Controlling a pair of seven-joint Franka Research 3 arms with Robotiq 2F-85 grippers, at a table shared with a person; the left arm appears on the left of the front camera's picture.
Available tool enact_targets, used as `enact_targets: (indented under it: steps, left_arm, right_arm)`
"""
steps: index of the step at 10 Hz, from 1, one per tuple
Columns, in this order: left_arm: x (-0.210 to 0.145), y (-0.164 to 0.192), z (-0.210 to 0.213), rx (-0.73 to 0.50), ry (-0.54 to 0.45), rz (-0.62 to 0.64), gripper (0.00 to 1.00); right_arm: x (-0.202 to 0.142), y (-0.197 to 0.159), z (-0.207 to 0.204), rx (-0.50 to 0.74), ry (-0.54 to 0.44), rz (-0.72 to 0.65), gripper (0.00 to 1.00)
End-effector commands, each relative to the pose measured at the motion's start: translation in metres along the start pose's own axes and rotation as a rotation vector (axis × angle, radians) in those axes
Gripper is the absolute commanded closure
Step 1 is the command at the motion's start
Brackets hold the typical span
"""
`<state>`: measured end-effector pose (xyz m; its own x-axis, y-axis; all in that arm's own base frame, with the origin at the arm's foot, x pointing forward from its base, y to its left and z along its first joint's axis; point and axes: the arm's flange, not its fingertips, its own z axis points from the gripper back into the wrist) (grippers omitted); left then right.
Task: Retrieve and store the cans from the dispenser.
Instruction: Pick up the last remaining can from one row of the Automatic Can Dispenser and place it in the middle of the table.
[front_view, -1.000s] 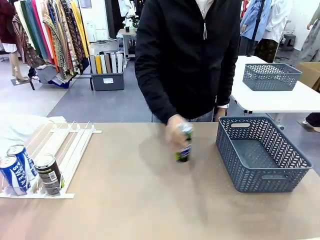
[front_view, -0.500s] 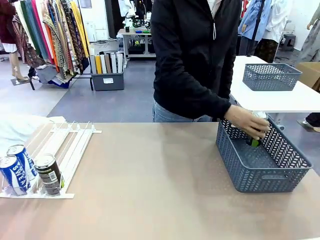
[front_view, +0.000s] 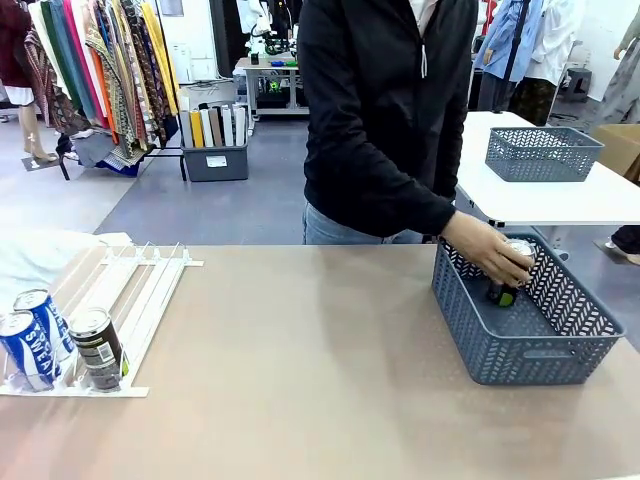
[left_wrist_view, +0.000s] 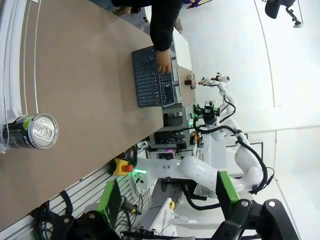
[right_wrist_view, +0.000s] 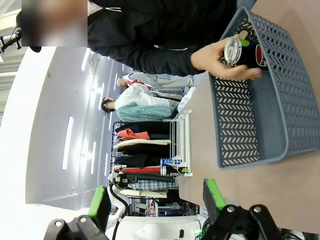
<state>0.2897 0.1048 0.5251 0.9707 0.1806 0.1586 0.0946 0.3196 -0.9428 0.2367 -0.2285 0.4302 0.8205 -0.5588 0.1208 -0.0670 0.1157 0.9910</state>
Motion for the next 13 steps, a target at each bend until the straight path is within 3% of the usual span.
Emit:
enact_targets:
  steps: [1,3,4,7,9,10,11,12,13]
  left_arm:
    - [-0.001,-0.001,0.000,-0.021,-0.002,-0.005,0.00]
    - [0.000,0.000,0.000,0.000,0.000,0.000,0.00]
    - [-0.007,-0.020,-0.014,0.378,-0.048,0.163,0.00]
    - [0.007,-0.078,-0.087,0.943,0.019,0.118,0.00]
    - [0.023,-0.078,-0.134,1.216,0.080,0.108,0.00]
    - [0.026,-0.078,-0.148,1.281,0.123,0.039,0.00]
    - [0.030,-0.080,-0.152,1.288,0.092,0.035,0.00]
    - [0.037,-0.082,-0.151,1.290,0.020,0.132,0.00]
    - [0.017,-0.074,-0.164,1.242,0.039,0.035,0.00]
  right_arm:
    - [-0.002,0.000,0.003,-0.007,0.015,0.026,0.00]
    - [-0.002,0.000,0.003,-0.007,0.015,0.026,0.00]
    - [-0.002,0.000,0.003,-0.007,0.015,0.026,0.00]
    - [-0.002,0.000,0.003,-0.007,0.015,0.026,0.00]
    - [-0.002,0.000,0.003,-0.007,0.015,0.026,0.00]
    - [-0.002,0.000,0.003,-0.007,0.015,0.026,0.00]
    - [-0.002,0.000,0.003,-0.007,0.015,0.026,0.00]
    - [-0.002,0.000,0.003,-0.007,0.015,0.026,0.00]
    - [-0.002,0.000,0.003,-0.007,0.015,0.026,0.00]
